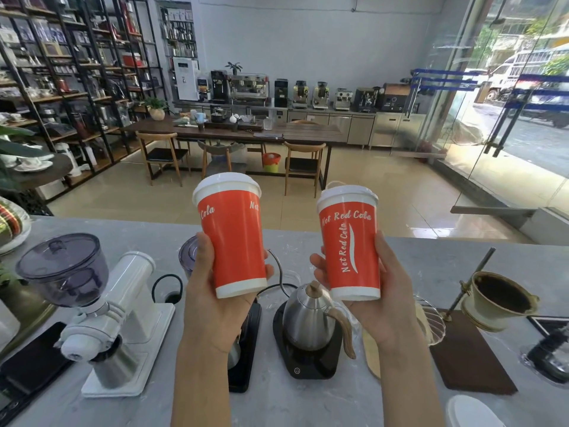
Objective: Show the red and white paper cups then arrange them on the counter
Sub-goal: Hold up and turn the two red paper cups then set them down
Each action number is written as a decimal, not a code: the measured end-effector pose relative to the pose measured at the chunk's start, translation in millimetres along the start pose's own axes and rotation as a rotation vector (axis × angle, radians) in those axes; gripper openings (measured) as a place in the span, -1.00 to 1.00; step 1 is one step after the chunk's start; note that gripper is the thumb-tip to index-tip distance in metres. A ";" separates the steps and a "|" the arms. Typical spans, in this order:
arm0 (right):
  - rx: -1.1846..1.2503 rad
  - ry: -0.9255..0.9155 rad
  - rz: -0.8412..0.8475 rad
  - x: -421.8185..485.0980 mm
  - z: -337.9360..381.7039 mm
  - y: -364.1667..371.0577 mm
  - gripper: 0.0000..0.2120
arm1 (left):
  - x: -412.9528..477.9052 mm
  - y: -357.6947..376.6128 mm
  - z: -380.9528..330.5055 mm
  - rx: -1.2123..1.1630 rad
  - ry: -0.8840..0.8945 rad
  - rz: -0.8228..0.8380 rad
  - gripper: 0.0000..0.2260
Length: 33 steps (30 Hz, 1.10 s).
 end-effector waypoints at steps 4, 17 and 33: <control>0.021 0.034 0.021 -2.1 0.0 2.2 -0.36 | 0.9 -2.2 2.4 0.006 -0.017 0.003 -0.22; 0.090 0.068 -0.007 -6.9 2.5 -7.2 -0.34 | -1.6 -0.6 18.4 -0.016 -0.101 0.034 -0.24; 0.119 0.039 -0.066 -7.7 5.8 -22.4 -0.33 | -4.5 4.0 20.5 0.135 -0.056 -0.046 -0.14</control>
Point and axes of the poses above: each hand's wrist, its own x-axis towards the middle knuckle, its own y-axis out of the palm, z = x × y, the point moved 10 cm from there along x, towards the middle knuckle, and after that the axes turned 11 degrees about -z, right-handed, at the moved point
